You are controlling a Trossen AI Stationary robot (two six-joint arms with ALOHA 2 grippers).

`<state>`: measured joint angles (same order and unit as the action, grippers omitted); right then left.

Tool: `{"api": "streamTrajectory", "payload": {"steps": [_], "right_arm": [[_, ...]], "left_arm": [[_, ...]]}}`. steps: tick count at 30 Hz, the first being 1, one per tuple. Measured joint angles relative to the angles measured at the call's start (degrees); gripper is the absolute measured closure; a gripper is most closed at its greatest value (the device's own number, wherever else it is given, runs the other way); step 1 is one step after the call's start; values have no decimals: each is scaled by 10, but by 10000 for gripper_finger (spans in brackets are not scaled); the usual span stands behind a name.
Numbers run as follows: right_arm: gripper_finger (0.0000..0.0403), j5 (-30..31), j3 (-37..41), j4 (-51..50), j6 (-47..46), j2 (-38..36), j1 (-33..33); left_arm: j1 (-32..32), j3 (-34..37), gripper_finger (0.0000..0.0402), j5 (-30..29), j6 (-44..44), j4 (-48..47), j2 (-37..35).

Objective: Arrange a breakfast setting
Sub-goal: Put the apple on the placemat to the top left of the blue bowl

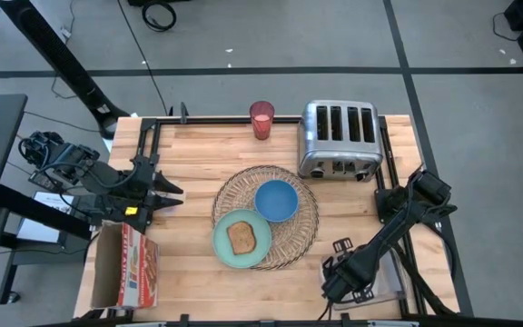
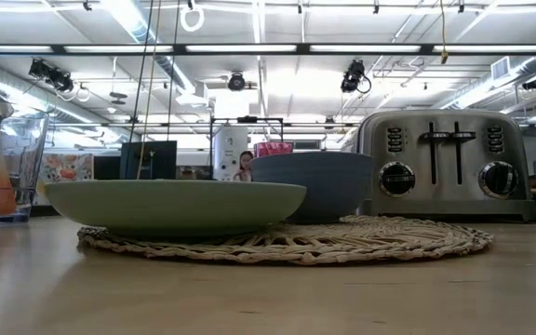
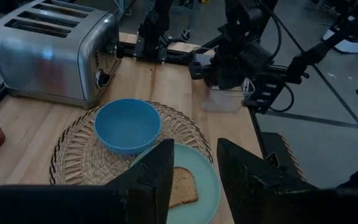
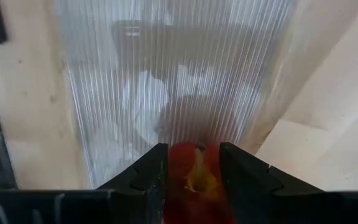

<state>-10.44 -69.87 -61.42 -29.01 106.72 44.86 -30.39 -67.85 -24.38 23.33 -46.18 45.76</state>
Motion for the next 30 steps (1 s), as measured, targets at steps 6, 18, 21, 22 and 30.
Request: {"api": "streamTrajectory", "payload": {"steps": [6, 18, 21, 22, 30], "right_arm": [[259, 12, 12, 3, -12, -1, -1], [291, 16, 14, -4, -15, -1, 4], [306, 18, 14, -3, -14, -1, 4], [311, 19, 14, -3, -14, -1, 4], [353, 25, 14, -1, -29, 0, 4]], "left_arm": [[0, 0, 272, 0, 0, 0, 0], [0, 0, 272, 0, 0, 0, 0], [0, 0, 272, 0, 1, 0, 0], [0, 0, 272, 0, 5, 0, 0], [0, 0, 272, 0, 17, 0, 0]]}}
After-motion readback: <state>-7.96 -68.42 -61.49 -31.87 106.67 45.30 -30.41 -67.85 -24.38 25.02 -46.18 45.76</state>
